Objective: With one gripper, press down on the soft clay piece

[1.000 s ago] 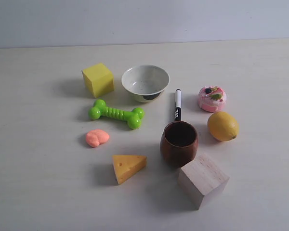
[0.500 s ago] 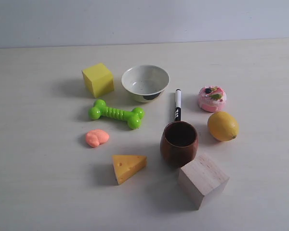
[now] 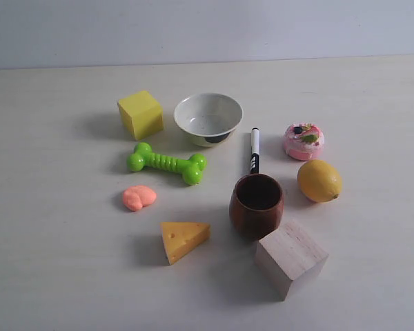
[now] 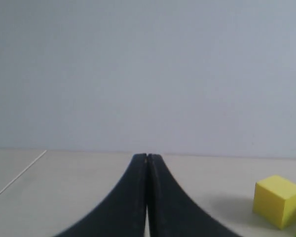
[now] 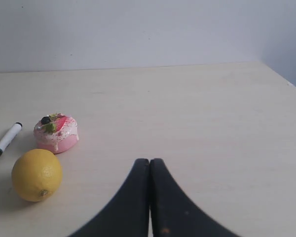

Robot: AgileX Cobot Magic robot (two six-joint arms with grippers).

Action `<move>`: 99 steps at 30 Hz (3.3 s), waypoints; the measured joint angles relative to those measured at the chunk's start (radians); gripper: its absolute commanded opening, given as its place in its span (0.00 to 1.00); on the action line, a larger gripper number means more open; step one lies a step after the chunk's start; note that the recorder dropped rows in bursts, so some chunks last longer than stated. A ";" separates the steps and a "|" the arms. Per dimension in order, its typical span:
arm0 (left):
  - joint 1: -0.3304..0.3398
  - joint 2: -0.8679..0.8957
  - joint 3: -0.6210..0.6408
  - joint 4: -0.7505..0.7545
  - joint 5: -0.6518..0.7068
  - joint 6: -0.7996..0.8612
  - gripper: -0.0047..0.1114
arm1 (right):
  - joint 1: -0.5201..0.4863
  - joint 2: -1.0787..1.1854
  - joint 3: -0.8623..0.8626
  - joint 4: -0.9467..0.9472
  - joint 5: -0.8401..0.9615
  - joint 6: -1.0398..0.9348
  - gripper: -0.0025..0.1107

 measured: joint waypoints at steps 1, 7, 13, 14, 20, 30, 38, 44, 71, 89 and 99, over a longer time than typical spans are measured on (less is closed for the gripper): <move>0.000 0.000 0.000 0.000 -0.022 -0.005 0.04 | 0.000 0.000 0.000 0.000 0.000 0.000 0.02; 0.000 0.001 -0.120 0.000 -0.049 -0.018 0.04 | 0.000 0.000 0.000 0.000 0.000 0.000 0.02; 0.000 0.175 -0.385 0.002 0.032 -0.018 0.04 | 0.000 0.000 0.000 0.000 0.000 0.000 0.02; 0.000 0.209 -0.423 0.002 0.043 -0.018 0.04 | 0.000 0.000 0.000 0.000 0.000 0.000 0.02; -0.019 0.493 -0.690 0.002 0.184 -0.015 0.04 | 0.000 0.000 0.000 0.000 0.000 0.000 0.02; -0.309 0.823 -0.933 0.002 0.293 0.159 0.04 | 0.000 0.000 0.000 0.000 0.000 0.000 0.02; -0.455 1.129 -1.085 -0.011 0.576 0.374 0.04 | 0.000 0.000 0.000 0.000 0.000 0.000 0.02; -0.461 1.311 -1.102 -0.182 0.727 0.584 0.04 | 0.000 0.000 0.000 0.000 0.000 0.000 0.02; -0.474 1.460 -1.114 -0.522 0.982 0.734 0.04 | 0.000 0.000 0.000 0.000 0.000 0.000 0.02; -0.476 1.588 -1.295 -0.358 1.089 0.577 0.04 | 0.000 0.000 0.000 0.000 0.000 0.000 0.02; -0.569 1.790 -1.441 -0.124 1.147 0.416 0.04 | 0.000 0.000 0.000 0.000 0.000 0.000 0.02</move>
